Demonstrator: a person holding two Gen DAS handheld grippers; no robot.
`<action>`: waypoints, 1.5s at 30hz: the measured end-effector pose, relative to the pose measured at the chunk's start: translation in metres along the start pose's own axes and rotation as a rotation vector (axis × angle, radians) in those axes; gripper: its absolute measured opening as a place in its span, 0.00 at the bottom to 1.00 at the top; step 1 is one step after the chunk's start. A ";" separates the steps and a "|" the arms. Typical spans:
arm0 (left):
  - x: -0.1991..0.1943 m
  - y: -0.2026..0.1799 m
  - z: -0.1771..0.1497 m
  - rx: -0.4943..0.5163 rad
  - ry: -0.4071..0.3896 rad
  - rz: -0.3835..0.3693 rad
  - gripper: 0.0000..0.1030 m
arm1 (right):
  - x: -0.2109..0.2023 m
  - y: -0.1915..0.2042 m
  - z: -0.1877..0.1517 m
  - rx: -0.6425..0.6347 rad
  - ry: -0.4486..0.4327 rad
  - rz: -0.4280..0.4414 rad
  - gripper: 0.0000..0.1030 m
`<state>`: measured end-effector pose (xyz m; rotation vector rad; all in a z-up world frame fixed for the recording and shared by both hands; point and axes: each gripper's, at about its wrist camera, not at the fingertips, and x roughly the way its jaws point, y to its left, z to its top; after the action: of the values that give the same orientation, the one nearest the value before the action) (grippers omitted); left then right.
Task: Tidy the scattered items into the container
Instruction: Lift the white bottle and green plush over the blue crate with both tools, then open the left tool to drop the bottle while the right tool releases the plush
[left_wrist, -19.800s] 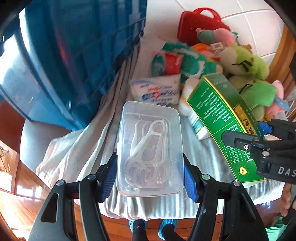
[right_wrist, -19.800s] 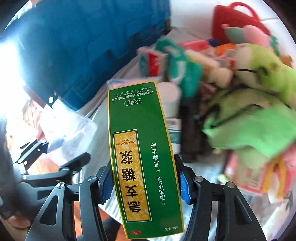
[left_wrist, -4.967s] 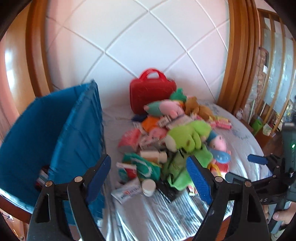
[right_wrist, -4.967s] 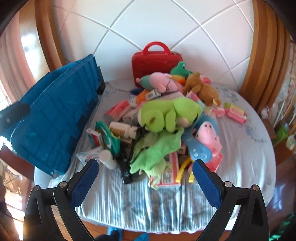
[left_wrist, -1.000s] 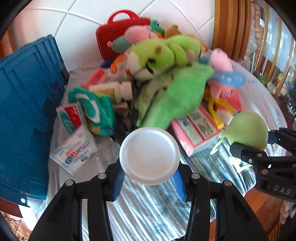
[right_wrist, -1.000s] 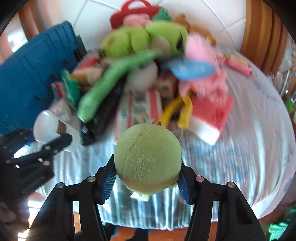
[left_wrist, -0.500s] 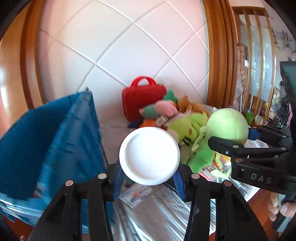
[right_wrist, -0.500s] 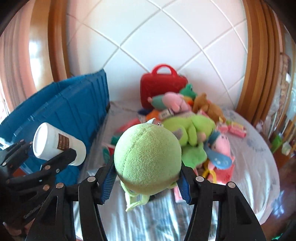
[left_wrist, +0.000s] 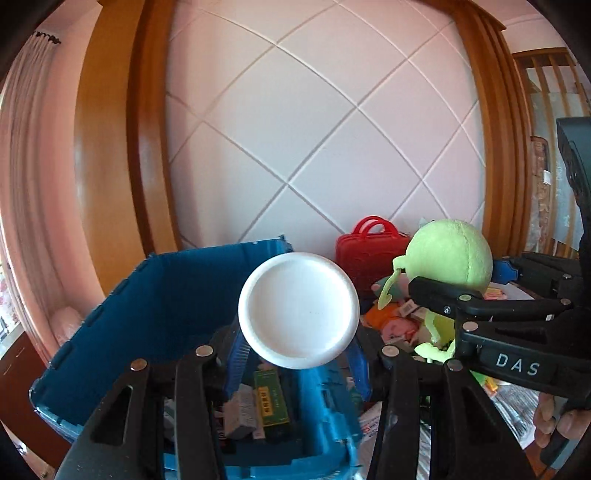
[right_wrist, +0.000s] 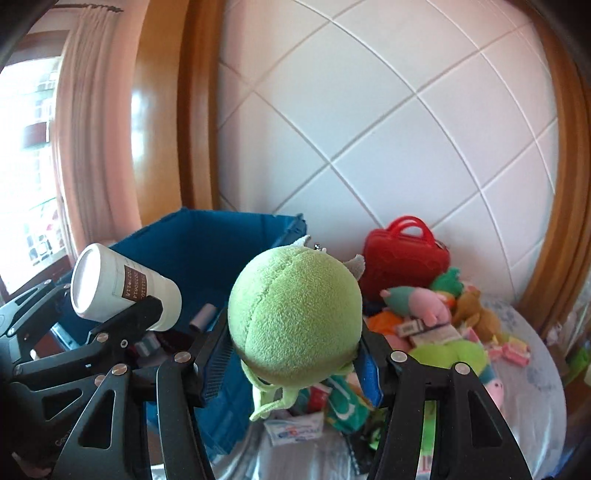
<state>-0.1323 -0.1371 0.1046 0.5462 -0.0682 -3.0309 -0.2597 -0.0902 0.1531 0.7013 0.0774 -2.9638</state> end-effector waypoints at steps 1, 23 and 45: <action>0.001 0.011 0.003 -0.005 0.005 0.034 0.45 | 0.005 0.008 0.007 -0.013 -0.001 0.012 0.56; 0.239 0.252 0.018 -0.070 0.587 0.056 0.45 | 0.256 0.193 0.109 -0.111 0.273 -0.035 0.57; 0.370 0.223 -0.176 -0.007 1.292 0.000 0.55 | 0.427 0.161 -0.085 -0.106 1.022 -0.104 0.57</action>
<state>-0.4054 -0.3901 -0.1762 2.2490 0.0125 -2.0817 -0.5847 -0.2788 -0.1192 2.1186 0.3344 -2.3170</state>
